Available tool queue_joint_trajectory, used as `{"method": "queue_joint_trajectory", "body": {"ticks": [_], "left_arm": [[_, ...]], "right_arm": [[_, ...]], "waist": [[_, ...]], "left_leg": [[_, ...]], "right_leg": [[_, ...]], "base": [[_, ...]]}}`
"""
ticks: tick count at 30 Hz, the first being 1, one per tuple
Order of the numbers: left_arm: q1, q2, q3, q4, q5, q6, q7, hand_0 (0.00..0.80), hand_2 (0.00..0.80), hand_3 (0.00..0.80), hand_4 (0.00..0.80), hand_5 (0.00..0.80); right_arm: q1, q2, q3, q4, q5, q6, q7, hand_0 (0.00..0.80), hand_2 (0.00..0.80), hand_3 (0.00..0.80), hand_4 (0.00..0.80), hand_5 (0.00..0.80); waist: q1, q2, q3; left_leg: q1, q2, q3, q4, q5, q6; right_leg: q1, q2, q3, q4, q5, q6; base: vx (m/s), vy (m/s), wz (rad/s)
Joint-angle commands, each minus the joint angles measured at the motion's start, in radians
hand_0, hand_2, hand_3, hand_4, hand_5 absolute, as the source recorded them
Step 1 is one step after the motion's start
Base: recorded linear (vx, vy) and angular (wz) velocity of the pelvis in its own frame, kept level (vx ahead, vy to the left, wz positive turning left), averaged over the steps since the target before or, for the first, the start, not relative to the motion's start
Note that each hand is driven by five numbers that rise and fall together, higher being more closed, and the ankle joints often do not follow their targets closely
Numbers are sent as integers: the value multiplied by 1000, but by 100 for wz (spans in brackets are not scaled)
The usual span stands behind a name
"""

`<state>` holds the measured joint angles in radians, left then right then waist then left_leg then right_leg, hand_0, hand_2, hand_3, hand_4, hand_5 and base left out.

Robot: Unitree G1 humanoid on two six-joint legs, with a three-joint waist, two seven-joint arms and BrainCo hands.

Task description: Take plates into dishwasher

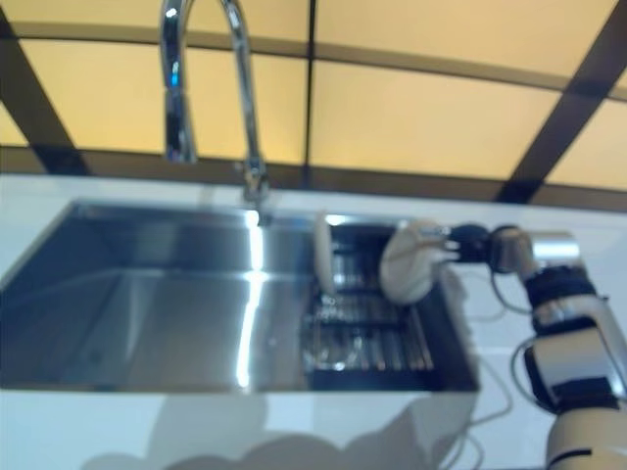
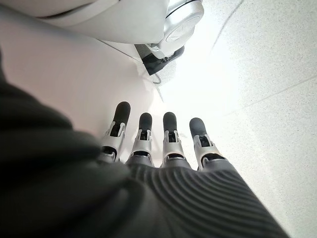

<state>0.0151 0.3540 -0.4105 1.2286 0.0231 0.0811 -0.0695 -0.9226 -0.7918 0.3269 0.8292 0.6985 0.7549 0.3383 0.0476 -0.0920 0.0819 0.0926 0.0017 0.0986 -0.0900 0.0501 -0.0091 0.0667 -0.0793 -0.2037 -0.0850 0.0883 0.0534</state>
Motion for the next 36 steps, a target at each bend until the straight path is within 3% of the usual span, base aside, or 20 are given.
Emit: {"method": "queue_joint_trajectory", "body": {"ticks": [1, 21, 23, 25, 28, 29, 31, 32, 36], "left_arm": [[-93, -21, -60, -20, -8, -31, -4, 0, 0, 0, 0, 0], [-111, -30, -86, -22, -29, -27, -1, 0, 0, 0, 0, 0], [-110, -30, -88, -22, -30, -29, 0, 0, 0, 0, 0, 0], [-112, -32, -90, -19, -33, -29, 0, 0, 0, 0, 0, 0], [-115, -33, -92, -20, -35, -25, -1, 0, 0, 0, 0, 0], [-115, -34, -94, -20, -37, -25, 0, 0, 0, 0, 0, 0], [-116, -34, -94, -19, -38, -25, 1, 0, 0, 0, 0, 0], [-118, -35, -95, -17, -40, -25, 2, 0, 0, 0, 0, 0], [-119, -37, -90, -13, -38, -28, 3, 0, 0, 0, 0, 0]], "right_arm": [[-117, -6, 49, -1, 15, -11, -25, 0, 0, 0, 0, 0], [-148, 54, 21, 54, 110, -45, -241, 0, 0, 0, 0, 0], [-147, 57, 16, 57, 114, -45, -258, 97, 97, 97, 97, 97], [-147, 60, 12, 63, 116, -50, -270, 138, 138, 138, 138, 138], [-149, 67, 5, 72, 117, -61, -307, 455, 455, 455, 455, 455], [-150, 70, 5, 75, 121, -66, -318, 521, 521, 521, 521, 521], [-154, 75, 2, 80, 120, -73, -334, 762, 762, 762, 762, 762], [-157, 75, 2, 83, 124, -76, -337, 800, 800, 800, 800, 800], [-161, 77, 1, 81, 116, -78, -345, 800, 800, 800, 800, 800]], "waist": [[28, -28, -9], [39, -16, -2], [40, -16, -2], [41, -15, -2], [42, -13, -2], [42, -12, -1], [43, -11, -1], [43, -11, -1], [42, -10, 1]], "left_leg": [[23, -41, 63, 32, -59, 14], [19, -42, 53, 35, -59, 17], [20, -42, 53, 35, -59, 17], [21, -42, 52, 34, -59, 17], [23, -42, 51, 33, -60, 17], [23, -42, 51, 33, -60, 18], [22, -42, 51, 34, -60, 18], [22, -42, 50, 34, -60, 18], [22, -41, 50, 35, -61, 17]], "right_leg": [[29, 19, 13, 42, -28, 12], [26, 17, 14, 48, -30, 10], [27, 17, 13, 48, -30, 10], [30, 16, 12, 46, -30, 10], [31, 16, 11, 47, -30, 10], [30, 15, 11, 47, -30, 10], [30, 16, 12, 48, -31, 10], [30, 16, 13, 48, -30, 9], [29, 15, 14, 50, -32, 9]], "base": [[0, 0, 0], [0, 0, 0], [-5, 0, 2], [-7, 1, 8], [-5, 1, 4], [0, 0, 0], [0, 0, 0], [0, 0, 0], [0, 0, 0]]}}
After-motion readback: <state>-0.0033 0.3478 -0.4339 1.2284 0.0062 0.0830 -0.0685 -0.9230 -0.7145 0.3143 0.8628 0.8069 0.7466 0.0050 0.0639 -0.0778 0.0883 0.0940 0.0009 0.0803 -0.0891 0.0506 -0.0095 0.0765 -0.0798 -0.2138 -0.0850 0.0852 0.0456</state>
